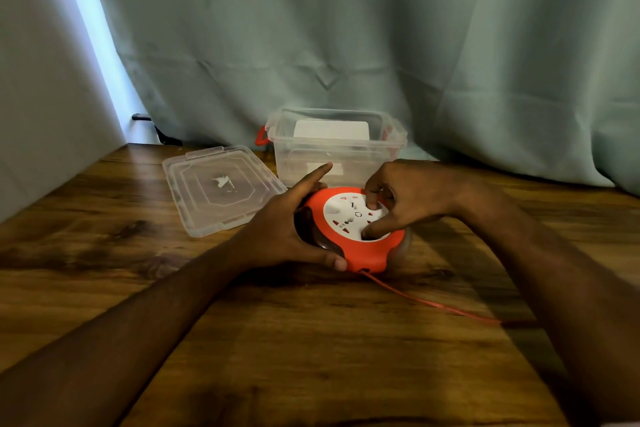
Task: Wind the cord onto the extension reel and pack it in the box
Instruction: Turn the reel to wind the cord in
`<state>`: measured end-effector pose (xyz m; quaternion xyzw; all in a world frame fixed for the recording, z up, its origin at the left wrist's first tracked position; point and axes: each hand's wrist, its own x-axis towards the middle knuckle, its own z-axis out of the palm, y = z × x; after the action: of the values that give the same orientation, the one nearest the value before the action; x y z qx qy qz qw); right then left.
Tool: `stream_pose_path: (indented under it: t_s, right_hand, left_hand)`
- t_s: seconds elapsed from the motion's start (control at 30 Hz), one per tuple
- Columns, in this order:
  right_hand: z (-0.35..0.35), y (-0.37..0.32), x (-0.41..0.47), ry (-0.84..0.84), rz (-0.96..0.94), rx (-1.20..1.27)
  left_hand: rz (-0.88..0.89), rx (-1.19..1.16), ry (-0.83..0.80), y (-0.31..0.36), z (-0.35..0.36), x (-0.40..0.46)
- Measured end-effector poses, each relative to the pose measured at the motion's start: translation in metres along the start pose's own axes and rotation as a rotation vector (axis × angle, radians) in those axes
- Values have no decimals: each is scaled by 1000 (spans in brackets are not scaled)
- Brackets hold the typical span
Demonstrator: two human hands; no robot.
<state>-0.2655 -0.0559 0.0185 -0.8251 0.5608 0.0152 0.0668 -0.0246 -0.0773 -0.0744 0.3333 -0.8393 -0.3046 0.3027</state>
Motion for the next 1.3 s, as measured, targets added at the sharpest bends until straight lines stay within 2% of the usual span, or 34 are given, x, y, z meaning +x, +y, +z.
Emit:
stream_pose_path:
  t_s: [0.3, 0.5, 0.63, 0.93, 1.3]
  right_hand:
    - [5, -7, 2, 53, 1, -60]
    - [-2, 2, 0, 51, -32, 88]
    - [-9, 7, -1, -39, -66, 129]
    - [-4, 11, 3, -94, -139, 164]
    - [-5, 11, 1, -86, -65, 162]
  left_hand:
    - [-6, -1, -15, 0, -1, 0]
    - [-1, 22, -21, 0, -1, -1]
    - [-4, 22, -18, 1, 0, -1]
    - [15, -14, -33, 4, -2, -2]
    - [16, -3, -29, 3, -1, -3]
